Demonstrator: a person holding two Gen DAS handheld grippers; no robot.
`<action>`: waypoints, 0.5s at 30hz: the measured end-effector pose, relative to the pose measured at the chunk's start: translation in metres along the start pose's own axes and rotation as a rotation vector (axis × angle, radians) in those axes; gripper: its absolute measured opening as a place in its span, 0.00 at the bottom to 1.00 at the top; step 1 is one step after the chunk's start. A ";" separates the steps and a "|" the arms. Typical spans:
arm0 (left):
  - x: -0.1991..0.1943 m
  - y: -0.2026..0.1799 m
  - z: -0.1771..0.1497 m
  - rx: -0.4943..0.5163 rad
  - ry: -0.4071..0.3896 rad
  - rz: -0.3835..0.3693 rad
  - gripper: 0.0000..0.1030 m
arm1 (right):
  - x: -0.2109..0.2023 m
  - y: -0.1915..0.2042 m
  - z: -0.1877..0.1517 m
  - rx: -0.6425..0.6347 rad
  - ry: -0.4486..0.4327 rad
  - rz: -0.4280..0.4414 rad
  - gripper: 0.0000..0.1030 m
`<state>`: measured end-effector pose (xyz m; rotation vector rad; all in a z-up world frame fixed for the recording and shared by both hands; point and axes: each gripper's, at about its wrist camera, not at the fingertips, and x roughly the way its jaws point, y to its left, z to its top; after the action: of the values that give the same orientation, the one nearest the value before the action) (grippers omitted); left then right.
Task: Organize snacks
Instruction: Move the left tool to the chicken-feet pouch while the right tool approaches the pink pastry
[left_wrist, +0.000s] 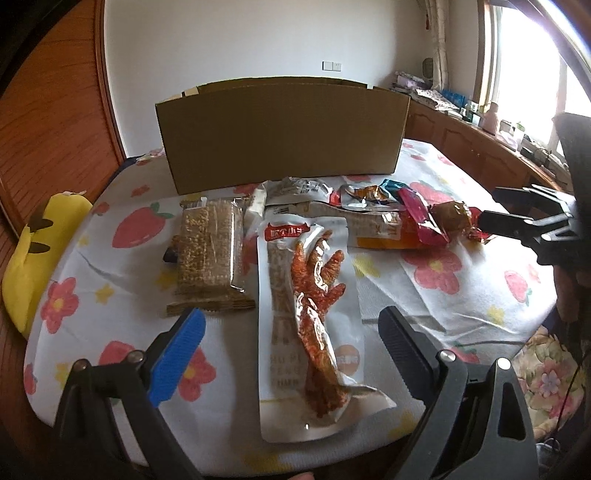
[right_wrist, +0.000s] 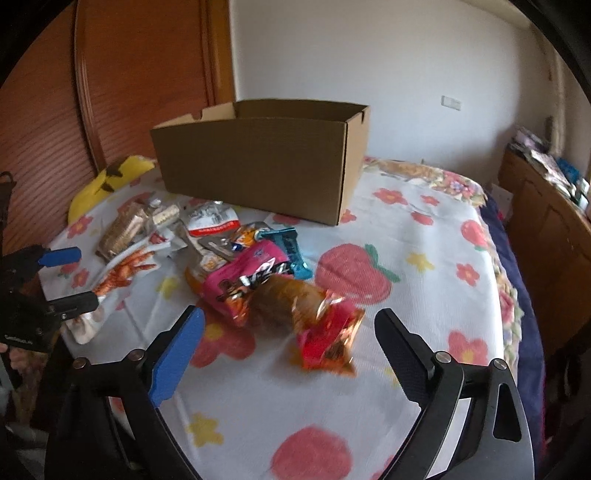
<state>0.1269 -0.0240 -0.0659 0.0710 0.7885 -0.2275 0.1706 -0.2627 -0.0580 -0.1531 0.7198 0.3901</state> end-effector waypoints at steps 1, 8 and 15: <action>0.002 0.001 0.001 -0.001 0.006 -0.001 0.92 | 0.006 -0.003 0.004 -0.016 0.019 0.008 0.92; 0.018 0.009 0.002 -0.023 0.045 -0.015 0.92 | 0.038 -0.007 0.013 -0.107 0.132 0.074 0.92; 0.028 0.012 0.003 -0.027 0.067 -0.032 0.92 | 0.066 -0.007 0.018 -0.163 0.213 0.127 0.92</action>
<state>0.1505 -0.0176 -0.0839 0.0403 0.8594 -0.2458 0.2299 -0.2448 -0.0884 -0.3071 0.9108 0.5595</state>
